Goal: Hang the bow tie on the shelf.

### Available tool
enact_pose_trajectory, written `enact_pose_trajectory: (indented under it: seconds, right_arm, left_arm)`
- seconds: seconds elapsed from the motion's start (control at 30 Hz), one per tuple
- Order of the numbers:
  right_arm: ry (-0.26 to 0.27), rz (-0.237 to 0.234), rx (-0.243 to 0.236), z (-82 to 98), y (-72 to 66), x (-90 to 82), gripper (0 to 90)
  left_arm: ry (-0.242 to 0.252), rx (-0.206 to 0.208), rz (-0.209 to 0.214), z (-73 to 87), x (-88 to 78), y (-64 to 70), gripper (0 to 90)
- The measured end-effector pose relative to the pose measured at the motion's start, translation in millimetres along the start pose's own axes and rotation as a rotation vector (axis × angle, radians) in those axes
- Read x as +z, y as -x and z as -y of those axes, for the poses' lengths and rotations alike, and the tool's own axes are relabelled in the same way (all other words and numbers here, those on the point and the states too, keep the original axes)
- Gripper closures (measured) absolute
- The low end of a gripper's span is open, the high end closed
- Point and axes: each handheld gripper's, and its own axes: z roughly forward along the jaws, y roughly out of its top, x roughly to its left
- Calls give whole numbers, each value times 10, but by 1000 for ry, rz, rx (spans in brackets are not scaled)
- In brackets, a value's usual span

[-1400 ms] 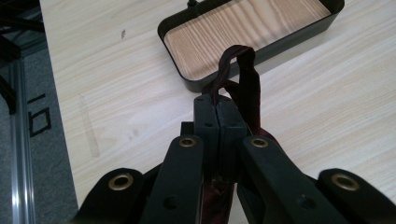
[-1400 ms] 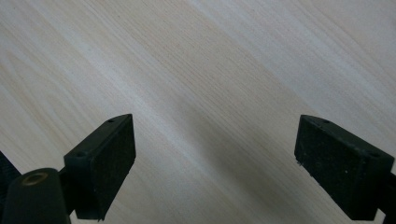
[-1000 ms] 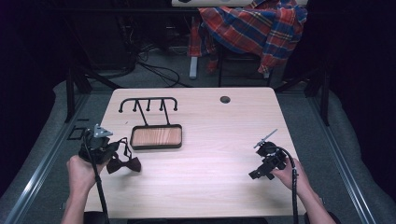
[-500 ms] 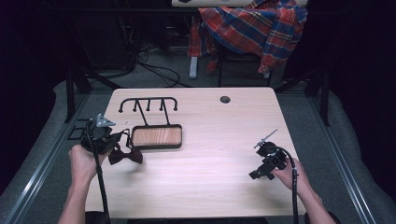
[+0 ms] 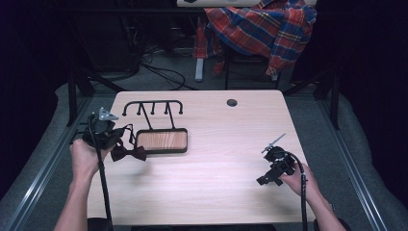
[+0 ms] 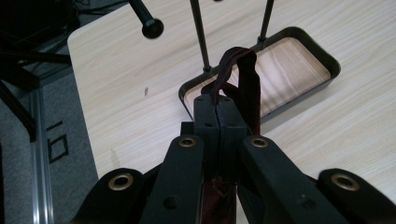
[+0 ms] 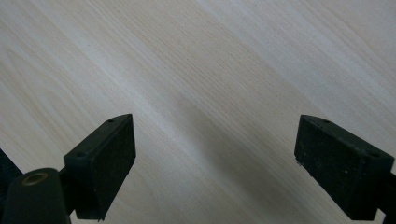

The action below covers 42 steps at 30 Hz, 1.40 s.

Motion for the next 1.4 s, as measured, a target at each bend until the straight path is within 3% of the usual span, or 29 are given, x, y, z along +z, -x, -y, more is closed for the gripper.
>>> enact_pose_trajectory:
  seconds: [0.13, 0.17, 1.4]
  right_arm:
    - [26, -8, 27, 9, -20, 23, 122]
    - [0, -8, 6, -1, -6, 6, 122]
    - [-18, -3, 0, 0, -5, 17, 123]
  left_arm:
    - [5, -5, 1, -51, -2, -29, 891]
    - [6, -3, 0, -65, -1, -37, 892]
    - [1, 3, -38, -401, -6, -226, 891]
